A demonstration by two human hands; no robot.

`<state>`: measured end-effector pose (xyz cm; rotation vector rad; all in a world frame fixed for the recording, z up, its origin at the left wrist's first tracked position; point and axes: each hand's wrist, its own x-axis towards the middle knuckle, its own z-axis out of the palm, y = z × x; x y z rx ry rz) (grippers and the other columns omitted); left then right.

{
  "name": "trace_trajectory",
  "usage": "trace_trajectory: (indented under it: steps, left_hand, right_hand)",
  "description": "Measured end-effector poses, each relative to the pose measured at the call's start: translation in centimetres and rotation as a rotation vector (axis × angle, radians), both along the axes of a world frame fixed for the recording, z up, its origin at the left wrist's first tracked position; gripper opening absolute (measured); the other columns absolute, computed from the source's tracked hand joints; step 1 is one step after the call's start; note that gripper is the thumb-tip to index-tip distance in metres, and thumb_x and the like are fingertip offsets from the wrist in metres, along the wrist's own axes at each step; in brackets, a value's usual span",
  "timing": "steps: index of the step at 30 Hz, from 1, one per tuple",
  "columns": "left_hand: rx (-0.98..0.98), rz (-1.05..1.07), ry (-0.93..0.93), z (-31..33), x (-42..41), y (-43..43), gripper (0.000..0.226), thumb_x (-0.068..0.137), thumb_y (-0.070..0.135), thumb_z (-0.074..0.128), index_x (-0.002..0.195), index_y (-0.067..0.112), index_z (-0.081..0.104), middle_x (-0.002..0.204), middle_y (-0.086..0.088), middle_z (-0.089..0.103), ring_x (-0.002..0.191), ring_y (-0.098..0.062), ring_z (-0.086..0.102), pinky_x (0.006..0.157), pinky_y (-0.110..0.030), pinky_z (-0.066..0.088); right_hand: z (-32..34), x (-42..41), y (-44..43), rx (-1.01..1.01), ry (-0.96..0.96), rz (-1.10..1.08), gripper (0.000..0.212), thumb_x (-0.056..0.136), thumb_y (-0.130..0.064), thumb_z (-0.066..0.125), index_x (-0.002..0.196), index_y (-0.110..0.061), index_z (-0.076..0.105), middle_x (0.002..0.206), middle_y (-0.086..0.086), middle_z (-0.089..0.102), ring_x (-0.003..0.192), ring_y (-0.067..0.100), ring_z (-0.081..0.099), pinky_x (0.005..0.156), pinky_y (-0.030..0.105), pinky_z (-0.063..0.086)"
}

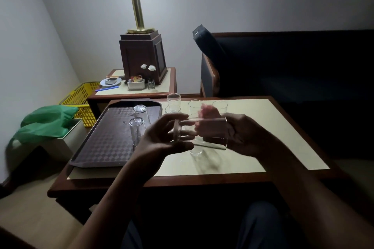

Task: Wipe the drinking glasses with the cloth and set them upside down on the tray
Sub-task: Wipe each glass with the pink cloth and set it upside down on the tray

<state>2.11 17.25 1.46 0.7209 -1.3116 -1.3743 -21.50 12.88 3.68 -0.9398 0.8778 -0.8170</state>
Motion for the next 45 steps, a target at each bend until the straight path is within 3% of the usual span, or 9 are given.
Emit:
trace_trajectory:
  steps: [4, 8, 12, 16, 20, 24, 31, 40, 45]
  left_hand:
    - [-0.071, 0.197, 0.004, 0.0, -1.6, 0.0, 0.067, 0.066, -0.007, 0.085, 0.126, 0.005, 0.057, 0.123, -0.015, 0.071, 0.108, -0.037, 0.073, 0.089, -0.042, 0.062]
    - [-0.236, 0.56, -0.249, -0.7, -3.5, -0.2, 0.062, 0.066, 0.004, 0.096, 0.114, 0.015, 0.058, 0.109, 0.011, 0.073, 0.097, -0.009, 0.076, 0.078, -0.022, 0.06]
    - [-0.349, 0.78, -0.502, -1.8, -4.1, 0.0, 0.067, 0.063, 0.028, 0.099, 0.11, 0.035, 0.051, 0.092, 0.028, 0.064, 0.084, 0.014, 0.067, 0.071, -0.012, 0.056]
    - [-0.285, 0.79, -0.464, -1.9, -4.2, 0.4, 0.061, 0.065, 0.03, 0.098, 0.104, 0.032, 0.052, 0.087, 0.016, 0.068, 0.07, -0.011, 0.072, 0.062, -0.037, 0.06]
    - [-0.319, 0.598, -0.59, -1.5, -3.8, 1.1, 0.054, 0.066, 0.022, 0.097, 0.103, 0.031, 0.058, 0.09, 0.017, 0.072, 0.074, -0.008, 0.074, 0.064, -0.032, 0.062]
    - [-0.289, 0.34, -0.528, -1.7, -2.4, 1.6, 0.06, 0.063, 0.008, 0.098, 0.114, 0.02, 0.068, 0.112, 0.002, 0.074, 0.098, -0.02, 0.074, 0.084, -0.034, 0.063]
    - [-0.12, 0.28, -0.195, -1.9, -2.1, 2.1, 0.061, 0.064, 0.002, 0.091, 0.117, 0.011, 0.062, 0.12, -0.007, 0.073, 0.105, -0.029, 0.074, 0.087, -0.041, 0.063]
    - [0.11, 0.418, 0.035, -2.4, -3.7, 1.3, 0.06, 0.067, 0.015, 0.089, 0.119, 0.013, 0.058, 0.117, -0.015, 0.074, 0.104, -0.026, 0.076, 0.09, -0.041, 0.062]
    - [0.182, 0.254, 0.063, -1.6, -1.8, 1.1, 0.054, 0.074, 0.006, 0.084, 0.122, 0.008, 0.059, 0.118, -0.023, 0.073, 0.108, -0.041, 0.073, 0.089, -0.043, 0.063]
  right_hand:
    - [-2.4, 1.1, 1.1, 0.122, -0.326, -0.232, 0.024, 0.098, -0.006, 0.049, 0.112, 0.005, 0.064, 0.094, 0.018, 0.078, 0.085, 0.028, 0.077, 0.08, 0.039, 0.065]
    - [-3.9, 3.4, 2.2, 0.161, -0.493, -0.23, 0.038, 0.108, -0.009, 0.041, 0.112, 0.011, 0.072, 0.123, 0.015, 0.071, 0.102, 0.024, 0.071, 0.11, 0.039, 0.05]
    - [-5.3, 5.3, 3.1, -0.235, 0.008, -0.515, 0.024, 0.101, -0.024, 0.063, 0.115, -0.005, 0.066, 0.105, 0.015, 0.076, 0.104, 0.036, 0.072, 0.096, 0.049, 0.06]
    - [-3.9, 6.4, 5.1, -0.874, 0.458, -0.784, 0.026, 0.096, -0.032, 0.073, 0.117, -0.016, 0.072, 0.112, -0.039, 0.068, 0.11, -0.014, 0.065, 0.095, 0.017, 0.057]
    - [-3.4, 6.0, 4.1, -1.341, 0.832, -0.682, 0.029, 0.104, -0.025, 0.058, 0.121, -0.01, 0.076, 0.134, 0.001, 0.071, 0.13, 0.014, 0.064, 0.113, 0.031, 0.048]
    - [-0.3, 3.3, 2.2, -0.886, 0.954, -0.304, 0.029, 0.104, -0.011, 0.054, 0.125, -0.013, 0.074, 0.116, 0.005, 0.078, 0.101, 0.017, 0.074, 0.097, 0.024, 0.056]
    - [-1.9, 0.3, 1.5, 0.082, -0.091, -0.271, 0.026, 0.104, -0.007, 0.047, 0.12, 0.008, 0.064, 0.095, 0.015, 0.072, 0.079, 0.026, 0.073, 0.065, 0.036, 0.065]
    - [-4.6, 3.9, 4.4, -0.317, 0.09, -0.805, 0.01, 0.104, -0.023, 0.064, 0.108, -0.02, 0.072, 0.103, 0.002, 0.08, 0.103, 0.026, 0.076, 0.092, 0.044, 0.061]
    - [-1.6, 2.6, 4.8, -0.758, 0.239, -0.695, 0.013, 0.103, -0.02, 0.066, 0.113, -0.021, 0.074, 0.108, -0.003, 0.08, 0.098, 0.019, 0.078, 0.088, 0.048, 0.064]
